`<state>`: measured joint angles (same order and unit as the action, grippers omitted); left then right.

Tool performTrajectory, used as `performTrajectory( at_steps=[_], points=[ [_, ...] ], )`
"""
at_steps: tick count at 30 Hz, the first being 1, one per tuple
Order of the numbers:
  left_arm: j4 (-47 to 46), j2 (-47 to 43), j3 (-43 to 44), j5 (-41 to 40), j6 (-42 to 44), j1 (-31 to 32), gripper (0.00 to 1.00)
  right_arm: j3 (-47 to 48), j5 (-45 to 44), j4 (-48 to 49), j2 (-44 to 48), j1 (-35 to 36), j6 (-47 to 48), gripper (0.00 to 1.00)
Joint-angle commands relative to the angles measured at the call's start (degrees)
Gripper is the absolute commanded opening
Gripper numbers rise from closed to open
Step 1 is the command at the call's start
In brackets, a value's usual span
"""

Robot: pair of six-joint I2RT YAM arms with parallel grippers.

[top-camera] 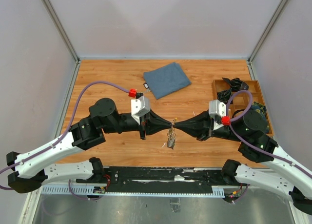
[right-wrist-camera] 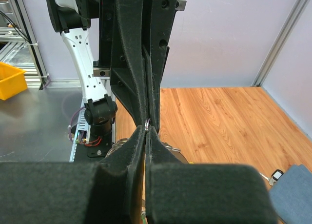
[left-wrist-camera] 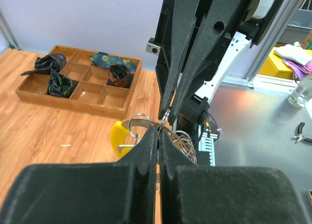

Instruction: Put the keys on the keyring

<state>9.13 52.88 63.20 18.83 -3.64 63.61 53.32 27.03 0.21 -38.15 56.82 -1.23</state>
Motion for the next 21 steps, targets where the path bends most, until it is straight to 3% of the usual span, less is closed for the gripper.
performTrajectory(
  at_steps=[1,4,11,21],
  points=[
    [-0.31,0.05,1.5,-0.25,0.05,0.71,0.01,-0.06,0.58,1.87,0.56,-0.65,0.42,0.01],
    [4.81,1.2,3.95,-1.71,1.32,0.65,0.01,0.77,-0.5,-0.78,0.94,-0.65,2.08,0.05],
    [18.83,3.92,11.23,-6.65,5.09,0.64,0.01,3.13,-4.66,-10.63,1.45,-0.64,8.77,0.29],
    [38.04,13.36,22.75,-16.12,9.67,0.72,0.0,7.15,-8.62,-20.88,-3.97,-0.66,13.58,0.34]
  ],
)
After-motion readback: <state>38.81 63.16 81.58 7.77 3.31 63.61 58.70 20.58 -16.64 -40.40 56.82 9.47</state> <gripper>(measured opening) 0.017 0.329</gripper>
